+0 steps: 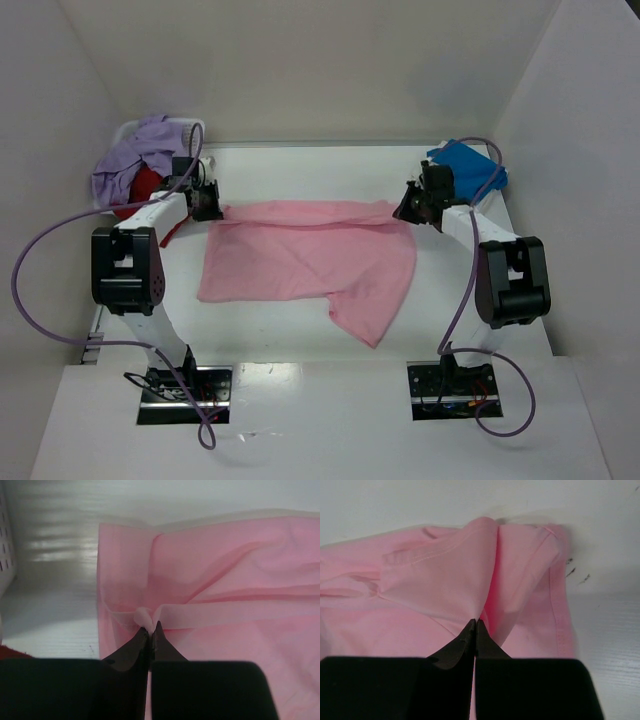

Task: Fold and stack the t-shirts
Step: Grap the side of the flattened tshirt furthest away from the robot with both arms, then fold the flattened tshirt in 1/3 of the way

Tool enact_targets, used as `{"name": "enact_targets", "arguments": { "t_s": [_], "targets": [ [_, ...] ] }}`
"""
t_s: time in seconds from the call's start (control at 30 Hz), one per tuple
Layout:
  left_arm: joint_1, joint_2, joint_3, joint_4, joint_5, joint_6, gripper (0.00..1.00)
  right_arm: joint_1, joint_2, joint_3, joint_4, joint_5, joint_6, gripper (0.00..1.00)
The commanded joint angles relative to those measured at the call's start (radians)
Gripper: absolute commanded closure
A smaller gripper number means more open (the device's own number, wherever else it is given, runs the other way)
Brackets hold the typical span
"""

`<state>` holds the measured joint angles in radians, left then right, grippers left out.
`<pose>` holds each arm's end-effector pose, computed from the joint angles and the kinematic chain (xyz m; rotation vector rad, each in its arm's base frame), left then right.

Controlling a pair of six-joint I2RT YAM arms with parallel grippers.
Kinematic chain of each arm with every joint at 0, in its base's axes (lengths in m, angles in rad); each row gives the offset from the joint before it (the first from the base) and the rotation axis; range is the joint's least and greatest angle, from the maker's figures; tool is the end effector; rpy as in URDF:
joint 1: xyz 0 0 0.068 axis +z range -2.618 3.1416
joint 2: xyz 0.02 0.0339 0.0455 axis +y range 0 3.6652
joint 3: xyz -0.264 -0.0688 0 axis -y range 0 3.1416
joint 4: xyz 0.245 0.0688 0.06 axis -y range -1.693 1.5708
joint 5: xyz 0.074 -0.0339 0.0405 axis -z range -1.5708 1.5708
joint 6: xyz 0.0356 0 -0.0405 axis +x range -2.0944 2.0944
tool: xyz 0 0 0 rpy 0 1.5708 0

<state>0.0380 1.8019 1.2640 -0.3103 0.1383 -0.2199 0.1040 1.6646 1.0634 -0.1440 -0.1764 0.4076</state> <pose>0.3938 0.0101 0.2145 -0.2487 2.4108 -0.2503 0.3583 0.0437 0.2133 0.2649 2.3320 0.4605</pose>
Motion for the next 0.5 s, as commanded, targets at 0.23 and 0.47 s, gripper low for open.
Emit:
{"name": "enact_targets", "arguments": {
  "t_s": [0.23, 0.47],
  "targets": [
    [0.005, -0.015, -0.029, -0.076, -0.046, -0.009, 1.00, 0.025, -0.034, -0.103, -0.091, 0.018, 0.020, 1.00],
    [0.005, -0.032, -0.020, -0.113, 0.004, 0.002, 0.51, 0.034, -0.011, -0.056, -0.109, 0.043, 0.011, 0.61]
  ]
}}
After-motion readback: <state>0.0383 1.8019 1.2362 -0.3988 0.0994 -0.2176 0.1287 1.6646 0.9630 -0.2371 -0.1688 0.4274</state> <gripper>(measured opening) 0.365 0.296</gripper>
